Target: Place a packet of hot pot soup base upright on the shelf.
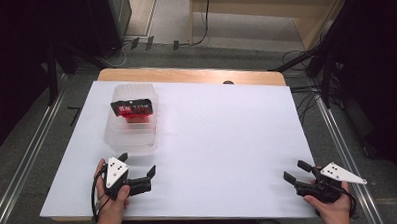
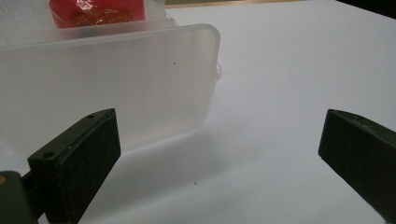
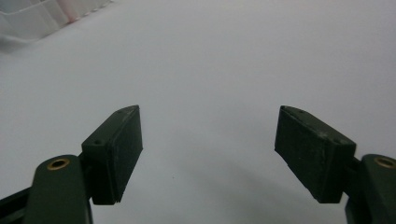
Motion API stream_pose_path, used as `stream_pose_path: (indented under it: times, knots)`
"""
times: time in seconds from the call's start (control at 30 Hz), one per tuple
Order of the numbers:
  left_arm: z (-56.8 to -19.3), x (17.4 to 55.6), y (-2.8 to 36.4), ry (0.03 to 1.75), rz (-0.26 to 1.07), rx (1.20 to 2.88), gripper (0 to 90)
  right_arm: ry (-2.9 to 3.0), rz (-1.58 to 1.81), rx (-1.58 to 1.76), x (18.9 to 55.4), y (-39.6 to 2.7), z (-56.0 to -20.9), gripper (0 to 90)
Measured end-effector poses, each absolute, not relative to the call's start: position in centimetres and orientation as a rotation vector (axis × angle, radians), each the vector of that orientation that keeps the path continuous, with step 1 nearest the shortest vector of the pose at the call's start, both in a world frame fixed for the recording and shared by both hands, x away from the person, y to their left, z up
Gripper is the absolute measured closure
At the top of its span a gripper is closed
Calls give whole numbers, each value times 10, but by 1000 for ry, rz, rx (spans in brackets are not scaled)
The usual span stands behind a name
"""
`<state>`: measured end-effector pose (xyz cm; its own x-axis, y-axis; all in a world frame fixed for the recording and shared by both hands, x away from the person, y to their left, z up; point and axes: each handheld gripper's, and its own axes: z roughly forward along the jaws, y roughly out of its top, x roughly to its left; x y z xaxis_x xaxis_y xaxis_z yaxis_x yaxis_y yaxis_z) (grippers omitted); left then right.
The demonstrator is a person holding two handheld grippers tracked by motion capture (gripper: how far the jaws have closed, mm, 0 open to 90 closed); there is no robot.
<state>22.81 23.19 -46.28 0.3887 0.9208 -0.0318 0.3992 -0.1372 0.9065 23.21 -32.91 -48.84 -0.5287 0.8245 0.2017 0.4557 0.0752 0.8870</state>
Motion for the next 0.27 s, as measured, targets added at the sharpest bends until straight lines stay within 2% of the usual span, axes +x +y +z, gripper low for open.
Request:
stream_pose_path:
  times: [0.2,0.27]
  knots:
    - [-463,228,232,1164,710,1726,0,2001,1400,1284,232,-327,-489,268]
    - [-463,228,231,1161,709,1726,0,2001,1362,1281,232,-324,-488,309]
